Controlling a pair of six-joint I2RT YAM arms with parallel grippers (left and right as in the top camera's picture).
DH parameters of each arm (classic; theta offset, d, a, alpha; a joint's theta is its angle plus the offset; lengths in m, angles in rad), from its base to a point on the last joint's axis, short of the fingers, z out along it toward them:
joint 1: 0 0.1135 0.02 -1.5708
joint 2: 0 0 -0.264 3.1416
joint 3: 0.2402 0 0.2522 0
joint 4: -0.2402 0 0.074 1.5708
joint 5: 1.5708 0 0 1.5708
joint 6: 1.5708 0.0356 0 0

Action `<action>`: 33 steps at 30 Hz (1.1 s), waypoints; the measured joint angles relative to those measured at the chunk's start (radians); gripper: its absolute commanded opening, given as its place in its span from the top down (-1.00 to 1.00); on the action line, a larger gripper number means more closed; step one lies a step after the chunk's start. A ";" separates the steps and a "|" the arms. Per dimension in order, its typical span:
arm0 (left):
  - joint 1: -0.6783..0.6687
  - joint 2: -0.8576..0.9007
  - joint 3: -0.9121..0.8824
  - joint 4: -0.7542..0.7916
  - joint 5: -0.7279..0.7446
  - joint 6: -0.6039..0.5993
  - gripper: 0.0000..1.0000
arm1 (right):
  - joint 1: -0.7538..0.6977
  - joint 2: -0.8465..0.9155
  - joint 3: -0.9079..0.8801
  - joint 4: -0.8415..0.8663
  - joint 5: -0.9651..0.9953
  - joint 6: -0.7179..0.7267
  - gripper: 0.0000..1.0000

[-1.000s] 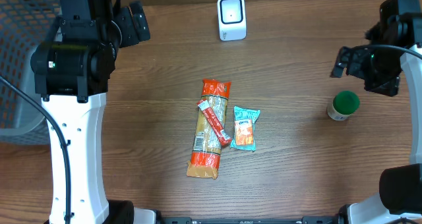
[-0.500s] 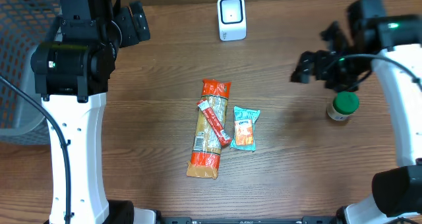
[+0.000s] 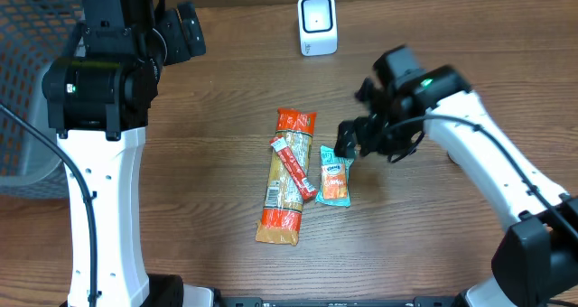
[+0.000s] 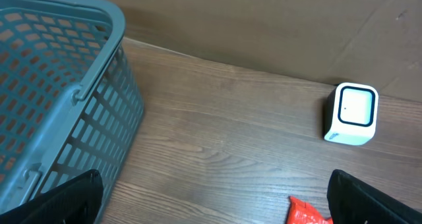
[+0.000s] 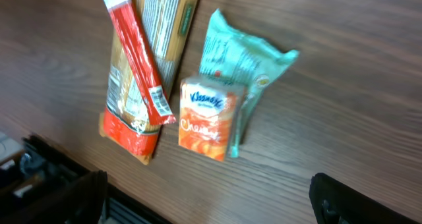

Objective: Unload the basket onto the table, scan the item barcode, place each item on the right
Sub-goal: 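Reach the right gripper over the orange Kleenex tissue pack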

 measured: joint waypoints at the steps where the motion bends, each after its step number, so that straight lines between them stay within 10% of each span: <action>1: 0.000 0.000 0.000 0.000 0.000 0.000 -1.00 | 0.016 0.000 -0.022 0.017 0.001 0.009 -1.00; 33: 0.000 0.000 0.000 0.000 0.000 0.000 -1.00 | 0.045 0.000 -0.202 0.206 0.204 0.148 -0.75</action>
